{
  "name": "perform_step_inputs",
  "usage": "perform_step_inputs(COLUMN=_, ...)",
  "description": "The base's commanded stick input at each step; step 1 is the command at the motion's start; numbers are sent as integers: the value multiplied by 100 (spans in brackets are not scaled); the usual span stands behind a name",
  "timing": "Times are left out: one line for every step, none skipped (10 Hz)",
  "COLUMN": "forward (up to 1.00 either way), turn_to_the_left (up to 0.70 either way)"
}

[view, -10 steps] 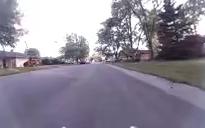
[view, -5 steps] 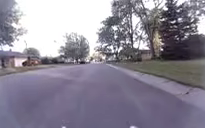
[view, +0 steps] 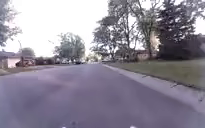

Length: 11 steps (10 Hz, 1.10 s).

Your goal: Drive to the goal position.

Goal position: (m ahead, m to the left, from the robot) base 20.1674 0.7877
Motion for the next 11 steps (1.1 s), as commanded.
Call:
perform_step_inputs(forward=100, turn_to_the_left=1)
perform_step_inputs(forward=100, turn_to_the_left=2)
perform_step_inputs(forward=100, turn_to_the_left=2)
perform_step_inputs(forward=100, turn_to_the_left=2)
perform_step_inputs(forward=100, turn_to_the_left=0)
perform_step_inputs(forward=100, turn_to_the_left=0)
perform_step_inputs(forward=100, turn_to_the_left=1)
perform_step_inputs(forward=100, turn_to_the_left=2)
perform_step_inputs(forward=100, turn_to_the_left=2)
perform_step_inputs(forward=100, turn_to_the_left=1)
perform_step_inputs(forward=100, turn_to_the_left=0)
